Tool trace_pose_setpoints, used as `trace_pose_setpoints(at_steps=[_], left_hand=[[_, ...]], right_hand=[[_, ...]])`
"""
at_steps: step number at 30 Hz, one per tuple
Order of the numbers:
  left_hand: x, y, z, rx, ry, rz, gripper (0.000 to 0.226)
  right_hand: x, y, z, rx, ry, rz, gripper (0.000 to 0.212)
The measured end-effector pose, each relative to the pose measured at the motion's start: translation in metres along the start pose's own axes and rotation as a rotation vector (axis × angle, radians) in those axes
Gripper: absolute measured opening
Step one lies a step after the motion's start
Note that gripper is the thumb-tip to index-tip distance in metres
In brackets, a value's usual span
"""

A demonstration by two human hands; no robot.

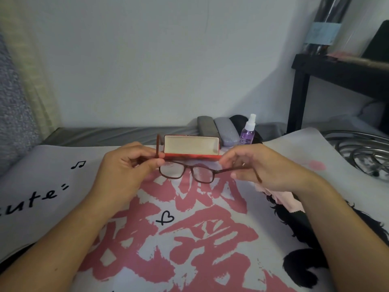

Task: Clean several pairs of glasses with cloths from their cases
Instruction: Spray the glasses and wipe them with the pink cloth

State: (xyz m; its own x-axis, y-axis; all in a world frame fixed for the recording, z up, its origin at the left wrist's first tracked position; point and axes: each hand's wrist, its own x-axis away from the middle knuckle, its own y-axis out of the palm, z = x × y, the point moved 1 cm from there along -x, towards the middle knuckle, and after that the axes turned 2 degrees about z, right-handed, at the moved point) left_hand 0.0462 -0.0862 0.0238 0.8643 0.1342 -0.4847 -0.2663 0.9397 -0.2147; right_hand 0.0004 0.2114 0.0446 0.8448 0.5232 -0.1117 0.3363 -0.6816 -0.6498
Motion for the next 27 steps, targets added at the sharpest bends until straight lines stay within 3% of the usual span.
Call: trace_pose_setpoints(at_steps=[5, 9, 13, 17, 19, 21, 24, 25, 27], left_hand=[[0.003, 0.000, 0.002, -0.019, 0.065, -0.028, 0.017], [0.006, 0.005, 0.002, -0.032, 0.067, -0.079, 0.016], [0.008, 0.008, 0.002, -0.041, 0.093, -0.102, 0.014], [0.009, 0.012, 0.000, -0.050, 0.115, -0.127, 0.013], [0.009, 0.012, 0.000, -0.046, 0.111, -0.129, 0.014], [0.009, 0.010, 0.000, -0.035, 0.102, -0.116, 0.014], [0.007, 0.008, 0.003, 0.022, 0.089, -0.096, 0.019], [0.007, 0.007, 0.004, 0.034, 0.078, -0.095, 0.021], [0.008, 0.007, 0.006, 0.026, 0.051, -0.100, 0.020]], right_hand=[[0.006, -0.031, 0.021, 0.389, 0.384, 0.279, 0.017], [0.016, -0.043, 0.028, 0.525, 0.677, 0.170, 0.047], [0.020, -0.038, 0.011, 0.480, 0.653, 0.030, 0.052], [0.017, -0.028, 0.009, 0.527, 0.620, -0.101, 0.027], [0.015, -0.029, 0.013, 0.580, 0.594, -0.067, 0.012], [0.016, -0.033, 0.012, 0.358, 0.510, 0.055, 0.009], [0.016, -0.034, 0.001, -0.350, 0.299, 0.146, 0.005], [0.016, -0.034, -0.003, -0.483, 0.267, 0.152, 0.003], [0.013, -0.031, -0.001, -0.436, 0.308, 0.159, 0.004]])
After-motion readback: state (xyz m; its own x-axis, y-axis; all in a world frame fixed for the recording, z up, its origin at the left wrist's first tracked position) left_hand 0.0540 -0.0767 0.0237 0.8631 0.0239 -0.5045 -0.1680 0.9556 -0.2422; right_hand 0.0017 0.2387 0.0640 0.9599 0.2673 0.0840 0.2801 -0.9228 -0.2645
